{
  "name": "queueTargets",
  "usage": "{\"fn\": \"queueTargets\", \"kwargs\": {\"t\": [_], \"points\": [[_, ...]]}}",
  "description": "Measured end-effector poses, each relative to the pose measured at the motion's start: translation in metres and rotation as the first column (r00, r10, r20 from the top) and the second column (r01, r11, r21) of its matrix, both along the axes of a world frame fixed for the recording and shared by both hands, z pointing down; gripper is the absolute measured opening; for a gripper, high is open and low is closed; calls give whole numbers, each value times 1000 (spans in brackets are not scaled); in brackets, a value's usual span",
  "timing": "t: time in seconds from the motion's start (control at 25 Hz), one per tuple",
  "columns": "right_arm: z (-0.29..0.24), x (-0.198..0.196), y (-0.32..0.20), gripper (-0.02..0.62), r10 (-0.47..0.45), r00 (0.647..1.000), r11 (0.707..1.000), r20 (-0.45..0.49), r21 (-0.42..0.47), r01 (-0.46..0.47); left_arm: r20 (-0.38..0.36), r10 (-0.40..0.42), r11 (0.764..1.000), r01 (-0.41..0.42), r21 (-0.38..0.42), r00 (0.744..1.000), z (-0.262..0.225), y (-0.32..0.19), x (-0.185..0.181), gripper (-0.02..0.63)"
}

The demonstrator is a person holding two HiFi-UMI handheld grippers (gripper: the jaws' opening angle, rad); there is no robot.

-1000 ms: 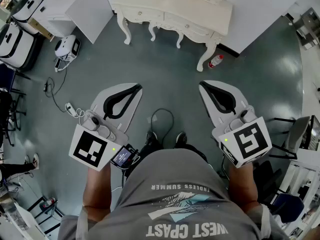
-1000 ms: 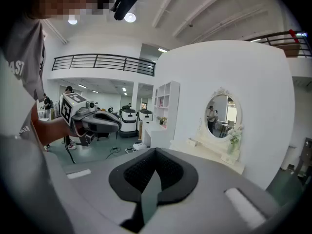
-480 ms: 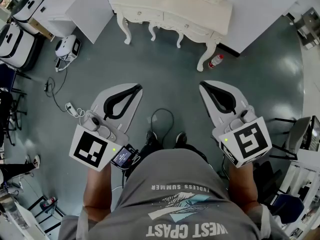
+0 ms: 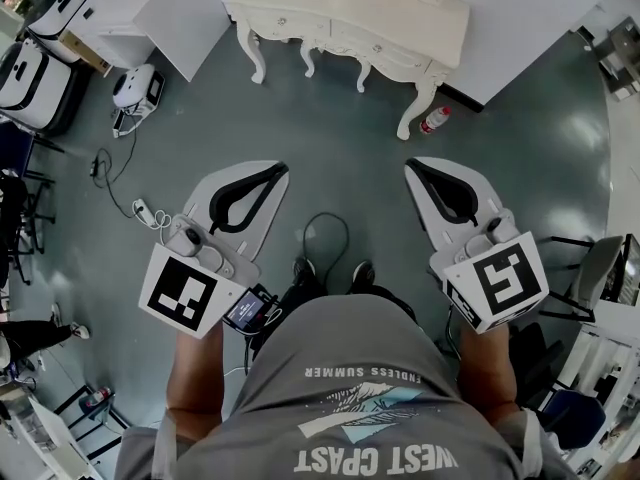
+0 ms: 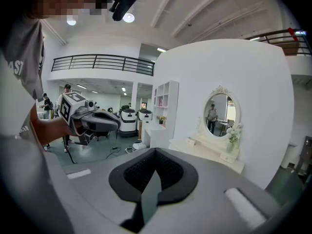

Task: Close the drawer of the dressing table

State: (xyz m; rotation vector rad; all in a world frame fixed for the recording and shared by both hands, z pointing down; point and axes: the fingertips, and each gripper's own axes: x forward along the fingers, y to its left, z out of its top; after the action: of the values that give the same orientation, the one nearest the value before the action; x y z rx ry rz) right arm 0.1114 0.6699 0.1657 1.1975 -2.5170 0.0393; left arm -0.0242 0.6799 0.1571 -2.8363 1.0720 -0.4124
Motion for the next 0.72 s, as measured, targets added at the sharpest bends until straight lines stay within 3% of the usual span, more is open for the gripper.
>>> {"fn": "queueTargets", "kwargs": {"t": [0.44, 0.72], "points": [[0, -2, 1, 0, -6, 1000, 1000, -1, 0, 6, -1, -9, 1000, 9, 4, 1000, -1, 2, -2, 2], [-3, -10, -2, 3, 1, 999, 1000, 45, -10, -1, -21, -16, 1000, 16, 1, 1000, -2, 0, -13, 3]]}}
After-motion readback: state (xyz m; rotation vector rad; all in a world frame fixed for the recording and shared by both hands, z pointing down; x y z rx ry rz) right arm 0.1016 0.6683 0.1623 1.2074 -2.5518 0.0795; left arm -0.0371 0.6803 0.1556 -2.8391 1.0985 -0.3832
